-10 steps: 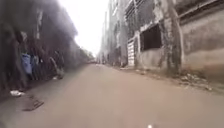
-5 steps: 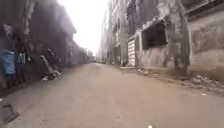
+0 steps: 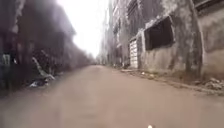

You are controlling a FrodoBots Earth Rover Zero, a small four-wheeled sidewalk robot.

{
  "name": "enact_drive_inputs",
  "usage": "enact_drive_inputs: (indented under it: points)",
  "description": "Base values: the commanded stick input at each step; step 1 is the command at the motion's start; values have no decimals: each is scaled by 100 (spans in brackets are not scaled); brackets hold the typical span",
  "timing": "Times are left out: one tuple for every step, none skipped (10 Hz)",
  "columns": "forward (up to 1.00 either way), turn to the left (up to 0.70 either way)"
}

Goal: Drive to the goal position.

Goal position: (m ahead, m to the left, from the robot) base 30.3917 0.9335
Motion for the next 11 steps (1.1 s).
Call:
enact_drive_inputs:
  points:
    - [100, 0]
    - [100, 0]
    - [100, 0]
    - [100, 0]
    - [100, 0]
    - [100, 0]
    - [100, 0]
    - [100, 0]
    - [100, 0]
    - [100, 0]
    - [100, 0]
